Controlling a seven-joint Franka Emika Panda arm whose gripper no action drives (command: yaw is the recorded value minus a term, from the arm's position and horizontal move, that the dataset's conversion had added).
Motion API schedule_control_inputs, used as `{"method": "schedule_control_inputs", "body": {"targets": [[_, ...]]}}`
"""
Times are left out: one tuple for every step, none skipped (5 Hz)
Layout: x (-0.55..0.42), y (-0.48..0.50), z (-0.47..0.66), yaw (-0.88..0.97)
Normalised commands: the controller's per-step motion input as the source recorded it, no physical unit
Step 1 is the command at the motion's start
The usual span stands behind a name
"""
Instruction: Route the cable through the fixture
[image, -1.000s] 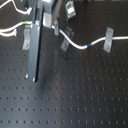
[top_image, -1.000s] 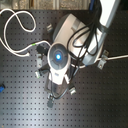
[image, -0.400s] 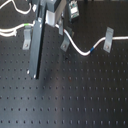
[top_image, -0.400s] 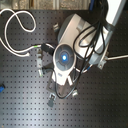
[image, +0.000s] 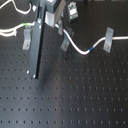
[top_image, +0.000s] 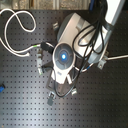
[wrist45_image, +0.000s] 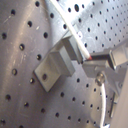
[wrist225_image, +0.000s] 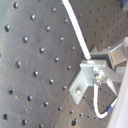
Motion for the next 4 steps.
{"method": "schedule_control_inputs", "body": {"targets": [[-0.119,-0.081,-0.39,0.00],[0.000,-0.002,-0.32,0.07],[0.048,-0.021,-0.12,0.03],[0.314,-0.240,-0.09,0.00]]}}
